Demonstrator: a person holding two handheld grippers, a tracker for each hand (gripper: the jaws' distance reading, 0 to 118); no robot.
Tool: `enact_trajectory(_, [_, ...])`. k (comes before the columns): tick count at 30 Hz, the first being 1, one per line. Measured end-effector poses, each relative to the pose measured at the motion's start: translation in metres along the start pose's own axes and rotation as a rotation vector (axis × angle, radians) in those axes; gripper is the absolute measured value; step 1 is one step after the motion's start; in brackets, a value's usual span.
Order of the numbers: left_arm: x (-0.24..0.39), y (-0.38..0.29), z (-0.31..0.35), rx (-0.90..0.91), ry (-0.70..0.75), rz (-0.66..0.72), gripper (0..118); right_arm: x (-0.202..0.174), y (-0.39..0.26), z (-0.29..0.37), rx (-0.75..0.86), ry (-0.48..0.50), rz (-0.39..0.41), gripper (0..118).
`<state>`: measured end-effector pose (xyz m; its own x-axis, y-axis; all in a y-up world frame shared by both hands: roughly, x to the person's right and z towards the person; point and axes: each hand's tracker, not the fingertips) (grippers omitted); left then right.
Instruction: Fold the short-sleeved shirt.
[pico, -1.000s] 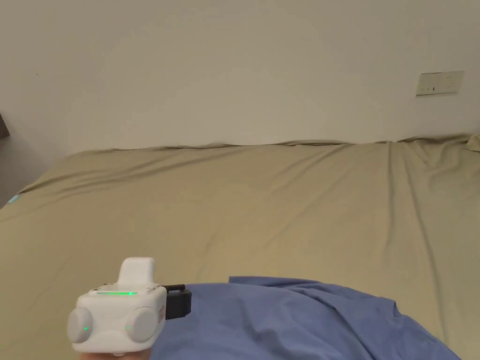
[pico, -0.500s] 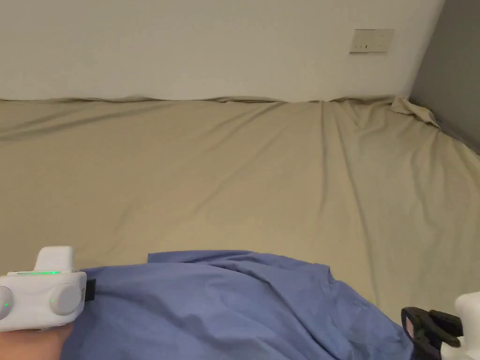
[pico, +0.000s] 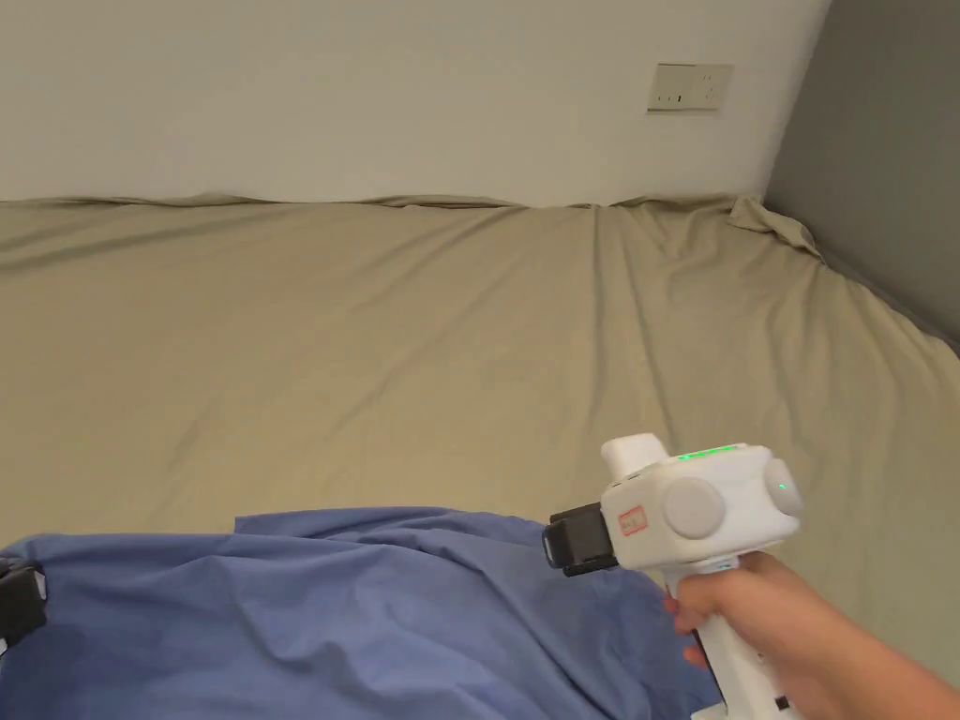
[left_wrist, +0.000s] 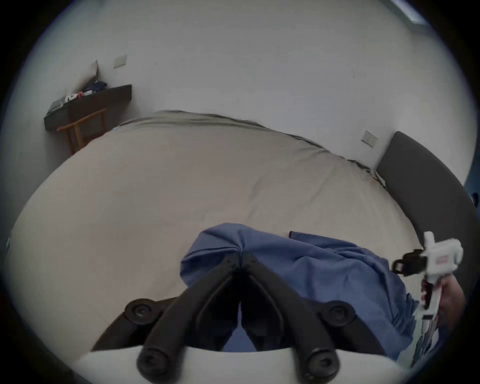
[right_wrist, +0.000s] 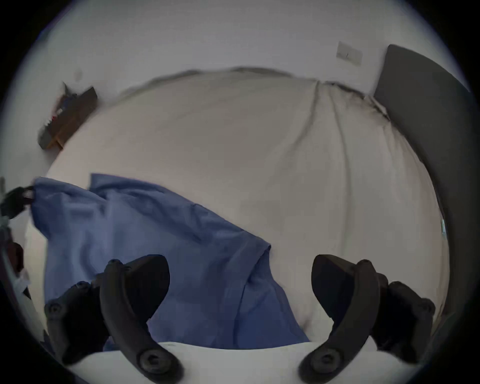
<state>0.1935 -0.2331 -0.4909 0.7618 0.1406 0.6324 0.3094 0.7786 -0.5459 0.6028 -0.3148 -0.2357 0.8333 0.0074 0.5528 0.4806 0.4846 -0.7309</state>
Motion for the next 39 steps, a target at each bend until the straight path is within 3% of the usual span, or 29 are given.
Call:
enact_trajectory(3, [-0.004, -0.003, 0.001, -0.04, -0.004, 0.018, 0, 0.006, -0.003, -0.013, -0.035, -0.09, 0.058, 114])
enact_trajectory(6, [-0.008, -0.007, -0.005, -0.065, 0.013, 0.01, 0, -0.005, -0.002, -0.031, -0.072, -0.104, 0.072, 95])
enact_trajectory(7, [-0.009, -0.009, -0.006, -0.07, 0.016, 0.01, 0, -0.005, -0.001, -0.027, -0.065, -0.065, 0.026, 73])
enact_trajectory(8, [-0.01, -0.01, -0.007, -0.075, 0.016, 0.013, 0, -0.007, 0.003, -0.019, -0.05, -0.08, 0.017, 36])
enact_trajectory(9, [-0.01, -0.011, -0.009, -0.081, 0.019, 0.019, 0, -0.012, 0.002, -0.01, -0.004, -0.038, 0.01, 8])
enact_trajectory(11, [-0.012, -0.013, -0.009, -0.08, 0.022, 0.031, 0, -0.018, -0.001, 0.002, 0.048, -0.046, 0.032, 8])
enact_trajectory(13, [-0.016, -0.013, -0.007, -0.072, 0.011, 0.067, 0, -0.022, -0.006, 0.017, 0.058, 0.023, 0.041, 8])
enact_trajectory(17, [-0.024, -0.006, 0.017, -0.008, -0.055, 0.188, 0, -0.009, -0.019, 0.085, 0.263, 0.118, -0.097, 8])
enact_trajectory(20, [-0.027, 0.016, 0.055, 0.102, -0.075, 0.237, 0, 0.0, -0.025, 0.17, 0.446, 0.156, -0.098, 8])
enact_trajectory(24, [-0.021, 0.07, 0.103, 0.189, -0.118, 0.207, 0, 0.0, -0.015, 0.273, 0.591, 0.063, 0.001, 7])
enact_trajectory(26, [-0.019, 0.103, 0.126, 0.264, -0.107, 0.183, 0, -0.005, -0.001, 0.323, 0.651, -0.018, 0.062, 7])
enact_trajectory(29, [-0.024, 0.156, 0.157, 0.356, -0.051, 0.192, 0, -0.005, 0.028, 0.379, 0.683, -0.176, 0.086, 7])
enact_trajectory(32, [-0.036, 0.203, 0.184, 0.406, -0.062, 0.276, 0, 0.001, 0.06, 0.418, 0.68, -0.25, 0.07, 7])
enact_trajectory(35, [-0.026, 0.246, 0.209, 0.467, -0.012, 0.205, 0, 0.004, 0.095, 0.45, 0.685, -0.292, 0.073, 7])
enact_trajectory(39, [-0.015, 0.307, 0.224, 0.463, -0.035, 0.214, 0, 0.014, 0.143, 0.483, 0.697, -0.296, -0.015, 7])
